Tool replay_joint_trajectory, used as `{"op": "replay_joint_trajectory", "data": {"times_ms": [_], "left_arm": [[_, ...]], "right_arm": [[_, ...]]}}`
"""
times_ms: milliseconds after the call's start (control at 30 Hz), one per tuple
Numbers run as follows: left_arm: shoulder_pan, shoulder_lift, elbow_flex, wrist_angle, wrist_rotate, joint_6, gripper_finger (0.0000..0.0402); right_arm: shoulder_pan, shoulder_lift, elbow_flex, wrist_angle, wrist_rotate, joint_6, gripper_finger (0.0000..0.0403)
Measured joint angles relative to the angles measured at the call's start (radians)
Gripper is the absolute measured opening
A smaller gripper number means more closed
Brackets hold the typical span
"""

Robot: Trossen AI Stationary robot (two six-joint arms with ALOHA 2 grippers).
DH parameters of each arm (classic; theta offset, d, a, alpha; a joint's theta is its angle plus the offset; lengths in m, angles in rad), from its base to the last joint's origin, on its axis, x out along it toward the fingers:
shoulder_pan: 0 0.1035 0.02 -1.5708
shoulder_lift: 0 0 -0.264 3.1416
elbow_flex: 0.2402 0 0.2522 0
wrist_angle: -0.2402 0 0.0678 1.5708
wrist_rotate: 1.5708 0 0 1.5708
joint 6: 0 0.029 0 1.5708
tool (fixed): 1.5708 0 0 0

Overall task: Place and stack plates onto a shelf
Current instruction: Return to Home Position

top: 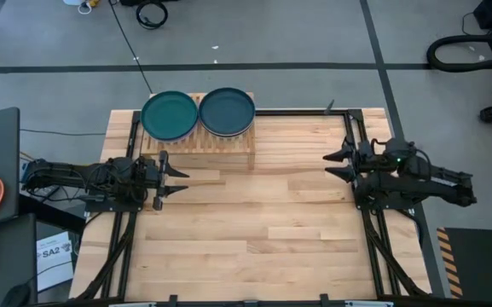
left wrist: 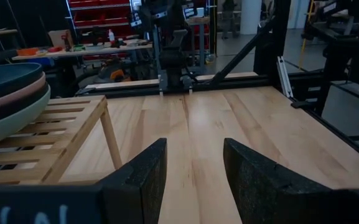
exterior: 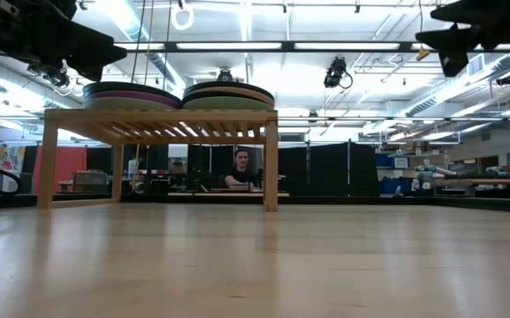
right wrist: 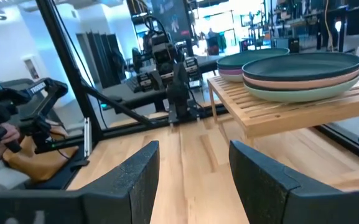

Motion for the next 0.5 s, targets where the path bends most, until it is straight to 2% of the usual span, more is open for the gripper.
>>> {"op": "replay_joint_trajectory", "data": {"times_ms": [300, 500], "left_arm": [[0.000, 0.000, 0.000, 0.000, 0.000, 0.000, 0.0165], [0.000, 0.000, 0.000, 0.000, -0.002, 0.000, 0.0165]], "right_arm": [[0.000, -0.115, -0.129, 0.084, 0.003, -0.022, 0.0199], [0.000, -0.120, -0.203, 0.161, 0.003, -0.049, 0.0199]]}}
